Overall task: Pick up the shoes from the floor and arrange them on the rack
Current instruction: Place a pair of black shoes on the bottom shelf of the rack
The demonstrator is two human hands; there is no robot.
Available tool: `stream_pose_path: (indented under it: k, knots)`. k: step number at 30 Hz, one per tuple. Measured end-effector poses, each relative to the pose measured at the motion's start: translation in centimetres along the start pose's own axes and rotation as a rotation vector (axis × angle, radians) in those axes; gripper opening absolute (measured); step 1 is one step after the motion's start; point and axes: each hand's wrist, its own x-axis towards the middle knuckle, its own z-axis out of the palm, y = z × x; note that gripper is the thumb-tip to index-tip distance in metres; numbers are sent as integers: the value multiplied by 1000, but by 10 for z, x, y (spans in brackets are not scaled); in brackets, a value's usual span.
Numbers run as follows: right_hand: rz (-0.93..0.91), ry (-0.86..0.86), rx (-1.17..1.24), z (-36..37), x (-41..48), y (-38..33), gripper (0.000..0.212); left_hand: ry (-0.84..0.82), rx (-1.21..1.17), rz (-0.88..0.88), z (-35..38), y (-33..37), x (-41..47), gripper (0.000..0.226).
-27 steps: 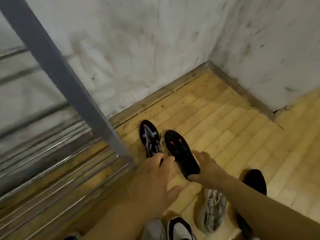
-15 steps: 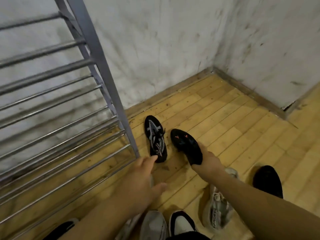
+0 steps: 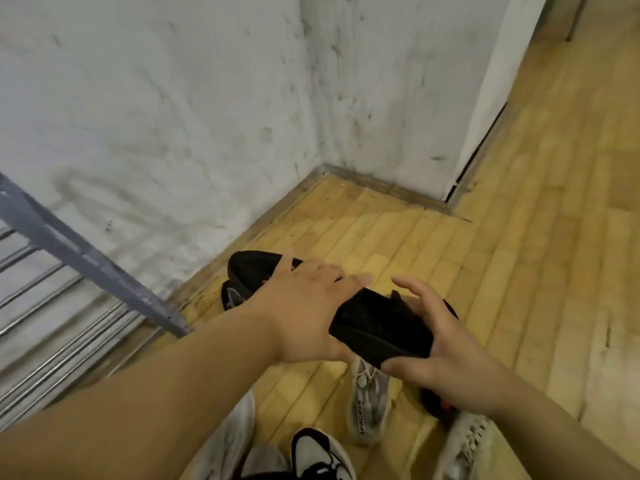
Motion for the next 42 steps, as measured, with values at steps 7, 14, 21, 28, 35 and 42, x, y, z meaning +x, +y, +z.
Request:
stream_pose_path:
  k: [7,14,21,28,35,42]
  knots:
    - [161,45,223,-20,-15,72,97,-239,-136,-27,45,16,13,98]
    - [754,317,-380,-8,23,233,125,-255,-17,-169,78,-15,10,104]
    - [750,396,-471,28,27,242,128,-200,34,-125,84,-16,15,102]
    - [231,546,-477,13,-26,169,127,-59,198,17,80,-18,5,99]
    - [299,475,-503,10,-29,147,131,-66,209,37,70,4,-2,96]
    - [178,63,-274,17,-16,85,127,-39,174,60,78,-8,-27,100]
